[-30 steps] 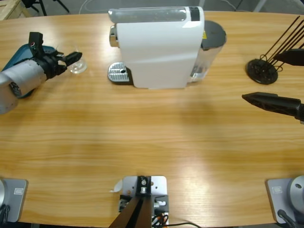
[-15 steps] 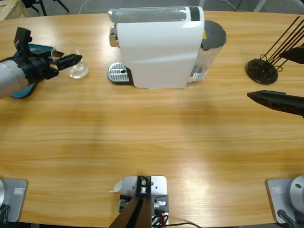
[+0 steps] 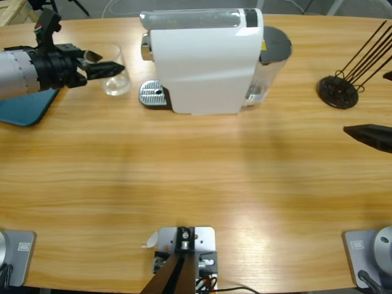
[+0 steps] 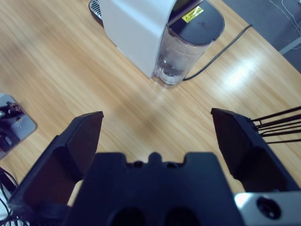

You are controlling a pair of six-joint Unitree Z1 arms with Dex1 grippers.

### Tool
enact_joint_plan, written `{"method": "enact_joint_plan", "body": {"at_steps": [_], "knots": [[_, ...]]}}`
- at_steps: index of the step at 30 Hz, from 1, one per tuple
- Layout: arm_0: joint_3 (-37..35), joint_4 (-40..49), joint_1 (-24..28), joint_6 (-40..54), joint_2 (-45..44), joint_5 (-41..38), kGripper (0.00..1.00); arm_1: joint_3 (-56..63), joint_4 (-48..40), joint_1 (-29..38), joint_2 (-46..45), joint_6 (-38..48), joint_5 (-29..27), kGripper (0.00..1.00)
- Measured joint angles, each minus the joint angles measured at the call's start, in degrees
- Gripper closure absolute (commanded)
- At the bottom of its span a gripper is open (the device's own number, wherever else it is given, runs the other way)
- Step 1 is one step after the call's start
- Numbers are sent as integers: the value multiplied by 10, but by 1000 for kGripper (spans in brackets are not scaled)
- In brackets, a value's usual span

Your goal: Pour coffee

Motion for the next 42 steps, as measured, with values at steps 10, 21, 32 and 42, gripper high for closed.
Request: {"method": "enact_joint_plan", "body": {"at_steps": [10, 21, 32, 42], "knots": [[-22, -1, -30, 2, 50, -26, 685, 9, 24, 0, -27, 0, 0, 18], [-48, -26, -34, 4, 114, -34, 685, 9, 40, -5, -43, 0, 0, 23], [-66, -34, -36, 4, 140, -35, 13, 9, 51, -6, -49, 0, 0, 23], [-54, -35, -42, 4, 153, -44, 0, 9, 54, -6, -49, 0, 0, 23]]}}
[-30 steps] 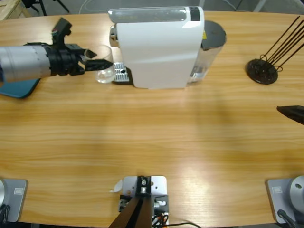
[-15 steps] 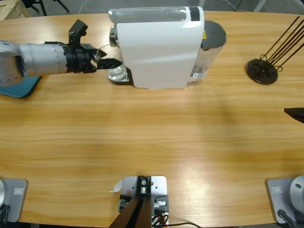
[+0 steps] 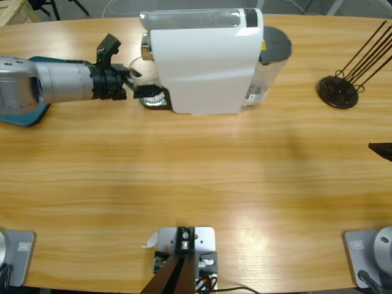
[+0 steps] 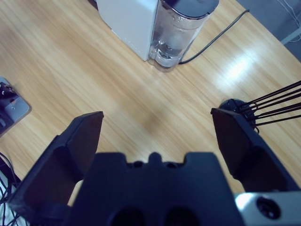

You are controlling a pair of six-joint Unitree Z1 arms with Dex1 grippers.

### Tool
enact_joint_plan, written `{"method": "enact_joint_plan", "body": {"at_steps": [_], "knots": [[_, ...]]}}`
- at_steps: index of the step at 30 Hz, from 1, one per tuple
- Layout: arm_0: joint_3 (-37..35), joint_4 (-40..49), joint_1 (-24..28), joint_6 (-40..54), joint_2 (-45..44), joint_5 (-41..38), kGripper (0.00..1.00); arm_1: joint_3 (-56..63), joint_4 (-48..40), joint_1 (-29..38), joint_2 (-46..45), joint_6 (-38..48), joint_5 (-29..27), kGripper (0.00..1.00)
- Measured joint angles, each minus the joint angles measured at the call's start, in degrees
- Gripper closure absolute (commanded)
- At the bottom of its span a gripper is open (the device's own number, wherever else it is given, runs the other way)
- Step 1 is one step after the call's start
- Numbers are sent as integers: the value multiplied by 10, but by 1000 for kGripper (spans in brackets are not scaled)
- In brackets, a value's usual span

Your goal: Pour coffee

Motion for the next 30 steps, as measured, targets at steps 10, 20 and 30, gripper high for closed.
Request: {"method": "enact_joint_plan", "body": {"at_steps": [10, 20, 30], "knots": [[31, 0, 0, 0, -6, 6, 0, 0, 0, 0, 0, 0, 0, 23], [56, 156, 0, -12, -193, 49, 20, -31, 21, -1, 10, 7, 0, 4], [-80, 587, 9, -27, -421, 81, 68, -169, 110, -149, 149, -9, 190, 1000]]}}
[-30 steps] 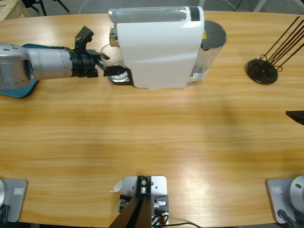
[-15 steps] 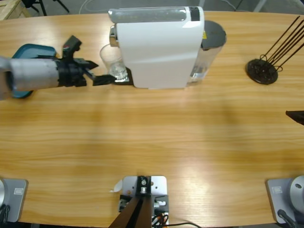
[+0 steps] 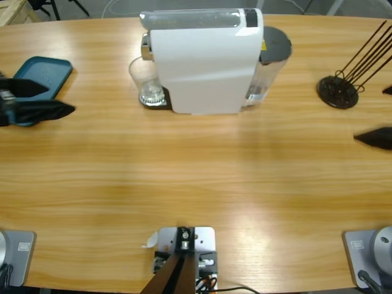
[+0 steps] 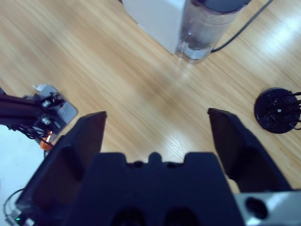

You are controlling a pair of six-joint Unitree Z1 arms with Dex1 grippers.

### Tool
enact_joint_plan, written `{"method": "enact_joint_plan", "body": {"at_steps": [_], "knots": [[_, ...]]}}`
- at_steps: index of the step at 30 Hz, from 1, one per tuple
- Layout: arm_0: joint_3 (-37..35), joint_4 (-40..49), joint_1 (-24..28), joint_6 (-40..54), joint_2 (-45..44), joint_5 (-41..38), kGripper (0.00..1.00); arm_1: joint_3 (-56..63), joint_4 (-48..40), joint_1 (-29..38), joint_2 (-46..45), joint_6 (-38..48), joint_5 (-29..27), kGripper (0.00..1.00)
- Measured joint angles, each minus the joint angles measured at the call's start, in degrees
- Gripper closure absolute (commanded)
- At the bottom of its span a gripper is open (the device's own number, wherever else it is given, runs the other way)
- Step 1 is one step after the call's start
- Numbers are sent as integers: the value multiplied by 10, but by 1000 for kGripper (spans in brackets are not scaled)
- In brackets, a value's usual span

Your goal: Pour coffee

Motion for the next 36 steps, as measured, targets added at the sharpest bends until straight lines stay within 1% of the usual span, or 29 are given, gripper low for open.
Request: {"method": "enact_joint_plan", "body": {"at_steps": [3, 6, 9, 12, 14, 17, 22, 26, 32, 36], "knots": [[-13, 50, 1, -2, -31, 14, 64, -56, 27, -59, 58, -26, 33, 1000], [-14, 57, 1, -10, -54, 45, 48, -101, 40, -93, 107, -40, 37, 1000], [-12, 50, -1, -15, -82, 93, 23, -151, 61, -112, 151, -51, 36, 1000], [-9, 48, -7, -20, -107, 132, 23, -210, 88, -120, 201, -60, 36, 1000], [-20, 78, -8, -21, -110, 143, 23, -255, 103, -120, 237, -60, 36, 1000], [-39, 110, -9, -23, -111, 147, 24, -316, 118, -120, 281, -60, 36, 1000], [-42, 119, -9, -32, -127, 147, 34, -392, 134, -120, 338, -60, 36, 1000], [-42, 122, -9, -47, -125, 146, 64, -453, 159, -119, 378, -60, 36, 1000], [-50, 129, -3, -67, -78, 92, 65, -559, 221, -118, 438, -60, 28, 1000], [-52, 129, -1, -68, -57, 82, 64, -590, 236, -116, 460, -60, 27, 1000]]}}
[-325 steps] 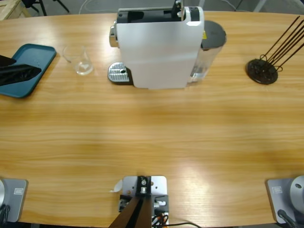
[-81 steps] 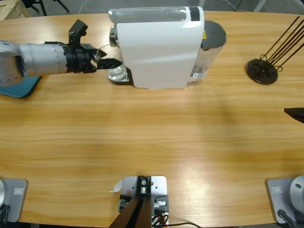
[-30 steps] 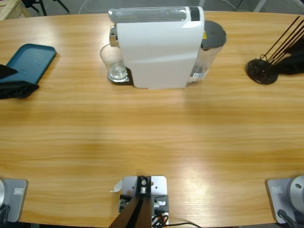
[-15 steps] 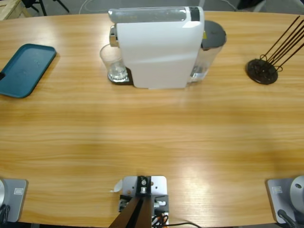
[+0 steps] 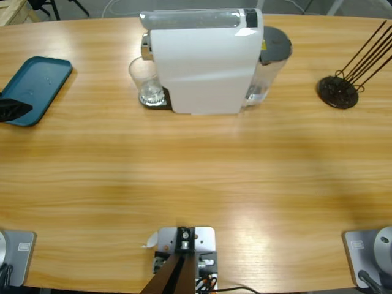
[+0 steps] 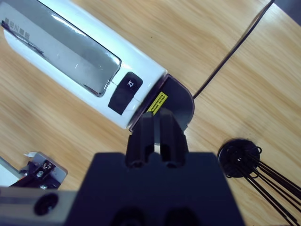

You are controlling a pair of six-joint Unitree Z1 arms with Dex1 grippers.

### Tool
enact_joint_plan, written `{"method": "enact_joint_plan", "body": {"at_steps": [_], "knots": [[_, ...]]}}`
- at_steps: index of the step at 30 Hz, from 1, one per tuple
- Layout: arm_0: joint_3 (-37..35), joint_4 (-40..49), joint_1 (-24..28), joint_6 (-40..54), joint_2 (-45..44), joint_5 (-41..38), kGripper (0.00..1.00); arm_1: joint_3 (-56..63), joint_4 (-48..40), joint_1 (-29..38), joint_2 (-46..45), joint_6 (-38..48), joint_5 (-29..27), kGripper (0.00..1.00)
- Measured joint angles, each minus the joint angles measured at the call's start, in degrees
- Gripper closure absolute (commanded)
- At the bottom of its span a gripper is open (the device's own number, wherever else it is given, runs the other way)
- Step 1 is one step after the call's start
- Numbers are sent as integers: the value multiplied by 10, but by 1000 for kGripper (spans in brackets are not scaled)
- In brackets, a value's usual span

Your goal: Pour coffee

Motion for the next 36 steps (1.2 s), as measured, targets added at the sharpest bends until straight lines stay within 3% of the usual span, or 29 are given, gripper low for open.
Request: {"method": "enact_joint_plan", "body": {"at_steps": [14, 23, 36], "knots": [[0, 0, 0, 0, 9, 0, 65, -77, 54, 69, 69, 1, -14, 1000], [0, 0, 0, 0, 9, -3, 69, -100, 61, 71, 73, 1, -48, 1000], [0, 0, 0, 0, 9, -7, 69, -113, 62, 70, 97, 1, -52, 1000]]}}
